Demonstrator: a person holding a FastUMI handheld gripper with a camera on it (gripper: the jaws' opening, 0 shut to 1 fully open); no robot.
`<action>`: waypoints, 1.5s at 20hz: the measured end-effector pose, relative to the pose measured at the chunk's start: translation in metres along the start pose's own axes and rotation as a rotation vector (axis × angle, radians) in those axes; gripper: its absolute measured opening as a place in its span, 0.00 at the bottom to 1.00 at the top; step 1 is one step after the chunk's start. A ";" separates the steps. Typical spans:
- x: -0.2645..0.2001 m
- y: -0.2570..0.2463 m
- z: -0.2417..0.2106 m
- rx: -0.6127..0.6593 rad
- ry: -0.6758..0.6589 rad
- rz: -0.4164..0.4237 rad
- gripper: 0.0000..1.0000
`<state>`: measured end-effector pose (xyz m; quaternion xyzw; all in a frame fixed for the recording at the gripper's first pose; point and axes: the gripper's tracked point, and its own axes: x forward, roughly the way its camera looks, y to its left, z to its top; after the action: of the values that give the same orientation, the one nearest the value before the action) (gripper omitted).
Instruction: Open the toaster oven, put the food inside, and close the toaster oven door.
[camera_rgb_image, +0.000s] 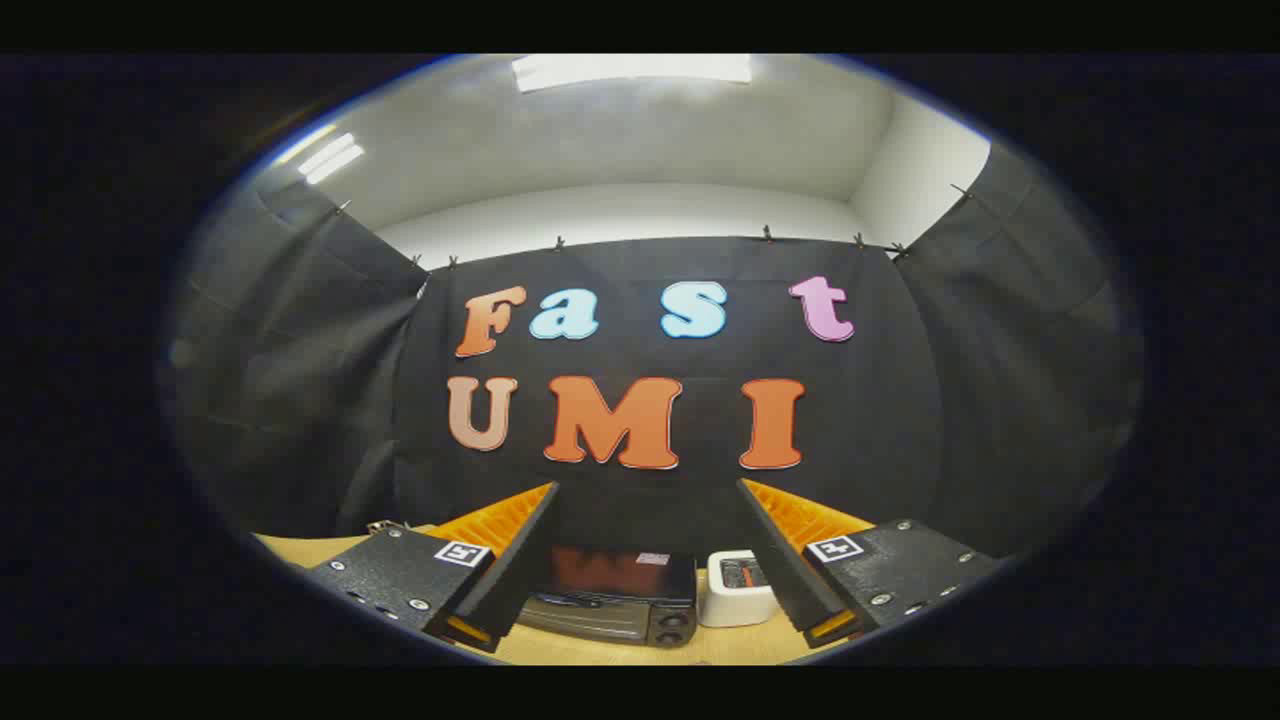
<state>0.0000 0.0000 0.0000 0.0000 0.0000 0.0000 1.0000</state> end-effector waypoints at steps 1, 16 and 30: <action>0.002 0.002 0.000 -0.002 -0.002 0.007 0.99; -0.005 0.021 0.013 -0.031 -0.039 0.060 1.00; 0.010 0.063 -0.046 -0.031 0.057 0.115 0.98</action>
<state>0.0101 0.0626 -0.0464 -0.0156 0.0284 0.0575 0.9978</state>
